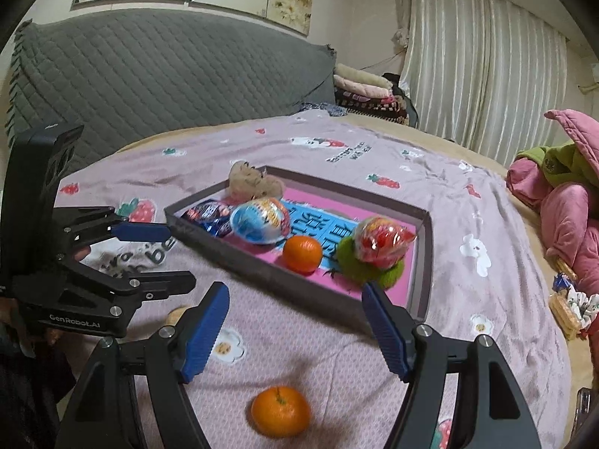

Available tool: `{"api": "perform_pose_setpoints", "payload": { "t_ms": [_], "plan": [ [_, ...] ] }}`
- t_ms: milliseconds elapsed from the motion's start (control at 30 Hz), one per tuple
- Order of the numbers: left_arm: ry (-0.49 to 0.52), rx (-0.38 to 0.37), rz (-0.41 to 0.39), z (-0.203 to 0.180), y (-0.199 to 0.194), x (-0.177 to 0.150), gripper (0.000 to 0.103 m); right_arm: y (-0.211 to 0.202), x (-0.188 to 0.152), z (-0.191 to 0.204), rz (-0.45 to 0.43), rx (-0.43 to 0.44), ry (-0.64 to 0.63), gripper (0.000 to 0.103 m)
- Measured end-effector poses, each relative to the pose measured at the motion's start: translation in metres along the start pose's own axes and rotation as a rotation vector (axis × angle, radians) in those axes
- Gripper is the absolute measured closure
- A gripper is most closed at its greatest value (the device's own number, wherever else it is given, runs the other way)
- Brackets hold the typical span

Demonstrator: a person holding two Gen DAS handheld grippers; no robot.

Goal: Organize objects
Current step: 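Withdraw both tools from the tray toward the walnut and second orange, then grasp the walnut with left tool while right tool grasps the second orange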

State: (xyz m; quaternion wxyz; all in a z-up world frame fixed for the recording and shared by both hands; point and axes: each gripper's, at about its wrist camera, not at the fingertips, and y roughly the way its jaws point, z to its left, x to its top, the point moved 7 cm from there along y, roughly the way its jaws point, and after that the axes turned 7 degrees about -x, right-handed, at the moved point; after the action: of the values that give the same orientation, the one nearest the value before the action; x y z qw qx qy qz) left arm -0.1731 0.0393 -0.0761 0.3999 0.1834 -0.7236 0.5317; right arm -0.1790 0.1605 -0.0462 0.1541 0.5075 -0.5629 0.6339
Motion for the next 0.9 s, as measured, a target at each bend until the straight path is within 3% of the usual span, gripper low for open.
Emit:
{"api": "perform_pose_setpoints", "payload": {
  "t_ms": [567,733,900],
  "plan": [
    [0.017,-0.062,0.039,-0.020,0.008,-0.019,0.033,-0.001,-0.049,0.009,0.113,0.054,-0.053,0.030],
    [0.019,-0.071,0.054,-0.024,0.014,-0.023,0.033,0.000,-0.058,0.019,0.126,0.048,-0.126,0.040],
    [0.000,-0.084,0.067,-0.024,0.020,-0.024,0.033,0.001,-0.062,0.018,0.136,0.056,-0.121,0.049]
  ]
}}
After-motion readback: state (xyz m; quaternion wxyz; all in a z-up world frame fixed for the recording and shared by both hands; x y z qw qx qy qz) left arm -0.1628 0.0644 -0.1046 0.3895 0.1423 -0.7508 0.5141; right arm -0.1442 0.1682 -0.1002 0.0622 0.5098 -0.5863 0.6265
